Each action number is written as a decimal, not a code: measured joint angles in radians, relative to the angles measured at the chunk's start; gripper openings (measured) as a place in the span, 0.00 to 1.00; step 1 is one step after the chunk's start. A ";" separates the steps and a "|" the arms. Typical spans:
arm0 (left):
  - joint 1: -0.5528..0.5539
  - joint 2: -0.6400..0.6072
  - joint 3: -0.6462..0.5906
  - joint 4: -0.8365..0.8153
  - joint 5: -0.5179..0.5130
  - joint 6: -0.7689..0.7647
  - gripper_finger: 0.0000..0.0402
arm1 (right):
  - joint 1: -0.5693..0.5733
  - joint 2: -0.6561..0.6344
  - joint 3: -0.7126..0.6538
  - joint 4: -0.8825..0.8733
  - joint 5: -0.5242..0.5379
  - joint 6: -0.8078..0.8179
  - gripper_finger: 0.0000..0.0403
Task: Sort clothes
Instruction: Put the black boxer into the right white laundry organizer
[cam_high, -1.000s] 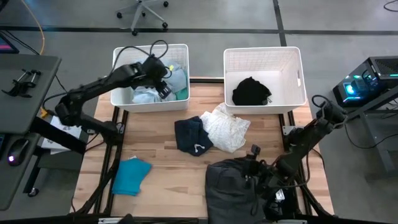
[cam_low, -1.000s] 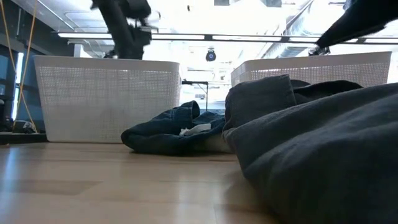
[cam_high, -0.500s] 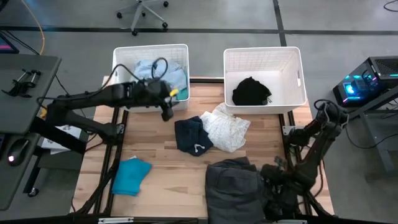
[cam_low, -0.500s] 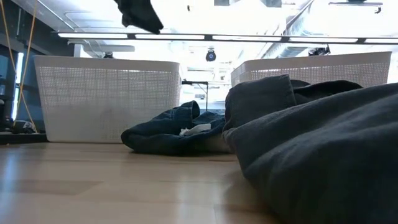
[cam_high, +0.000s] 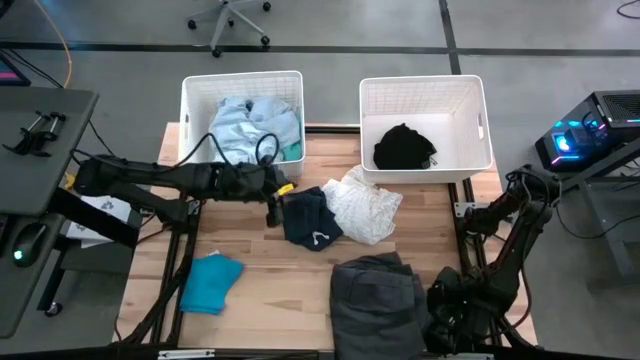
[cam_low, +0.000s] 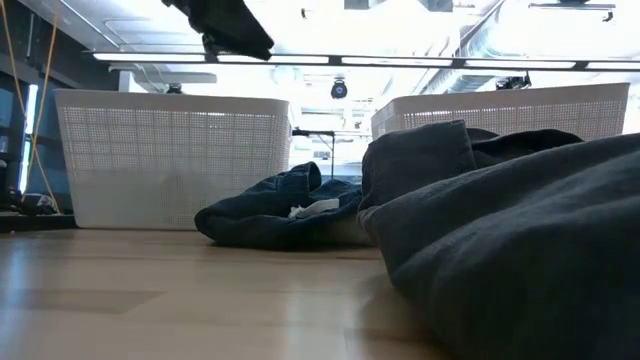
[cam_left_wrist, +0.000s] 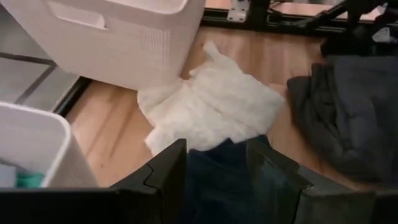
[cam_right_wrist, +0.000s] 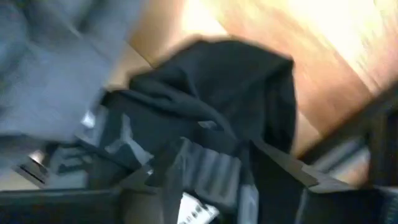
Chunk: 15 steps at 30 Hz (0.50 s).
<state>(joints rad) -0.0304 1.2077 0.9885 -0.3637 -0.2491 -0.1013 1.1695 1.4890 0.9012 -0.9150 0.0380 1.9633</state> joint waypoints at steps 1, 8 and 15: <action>-0.003 0.000 -0.010 0.002 0.000 -0.003 0.39 | 0.000 0.003 0.000 0.006 0.029 -0.006 0.44; -0.017 0.001 -0.079 0.068 0.000 -0.020 0.39 | -0.013 0.004 0.000 0.055 0.061 -0.033 0.57; -0.017 0.000 -0.138 0.155 0.000 -0.026 0.39 | -0.017 0.096 0.000 0.094 -0.006 -0.057 0.52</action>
<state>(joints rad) -0.0479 1.2079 0.8508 -0.2090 -0.2489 -0.1272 1.1527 1.5853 0.9012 -0.8211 0.0316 1.9067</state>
